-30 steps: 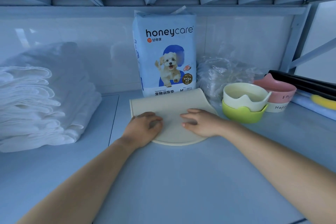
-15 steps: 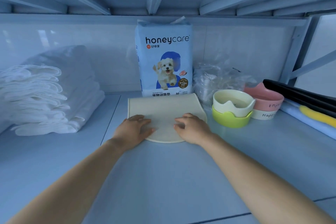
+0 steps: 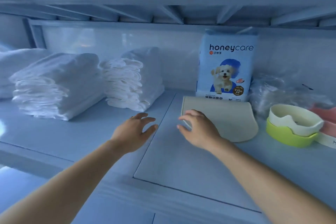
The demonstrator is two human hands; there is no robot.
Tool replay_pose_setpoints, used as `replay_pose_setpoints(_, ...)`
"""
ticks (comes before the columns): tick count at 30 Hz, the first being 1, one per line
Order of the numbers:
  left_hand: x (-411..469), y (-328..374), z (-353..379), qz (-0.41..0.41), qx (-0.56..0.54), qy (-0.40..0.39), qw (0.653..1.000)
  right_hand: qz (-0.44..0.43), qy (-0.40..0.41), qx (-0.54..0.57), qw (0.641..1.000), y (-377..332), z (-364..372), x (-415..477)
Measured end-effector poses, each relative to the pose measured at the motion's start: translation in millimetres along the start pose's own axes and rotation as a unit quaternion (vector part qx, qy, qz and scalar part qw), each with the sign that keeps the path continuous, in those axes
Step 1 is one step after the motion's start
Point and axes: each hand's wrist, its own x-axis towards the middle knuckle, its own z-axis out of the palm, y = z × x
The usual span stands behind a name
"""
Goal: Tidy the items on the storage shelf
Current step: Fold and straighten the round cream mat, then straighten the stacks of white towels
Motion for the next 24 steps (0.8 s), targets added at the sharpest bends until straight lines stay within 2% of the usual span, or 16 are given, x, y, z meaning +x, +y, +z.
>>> replay_pose_setpoints(10, -82.1, -98.9, -73.5, -0.105, 0.028, 0.092, 0.99, -0.145, -0.063, 0.072, 0.985, -133.3, 56.2, 25.9)
replay_pose_setpoints(17, -139.1, -192.6, -118.1, -0.151, 0.047, 0.103, 0.982, -0.214, -0.081, 0.104, 0.968, -252.6, 109.3, 55.5)
replay_pose_setpoints(21, -161.4, -248.8, -145.8, -0.158, 0.051, 0.112, 0.98, -0.251, -0.064, 0.097, 0.961, -318.9, 135.9, 76.2)
replay_pose_setpoints(24, -170.8, -287.5, -165.9, -0.158, 0.06, 0.123, 0.978, -0.267, -0.022, 0.078, 0.96, -350.1, 150.3, 94.2)
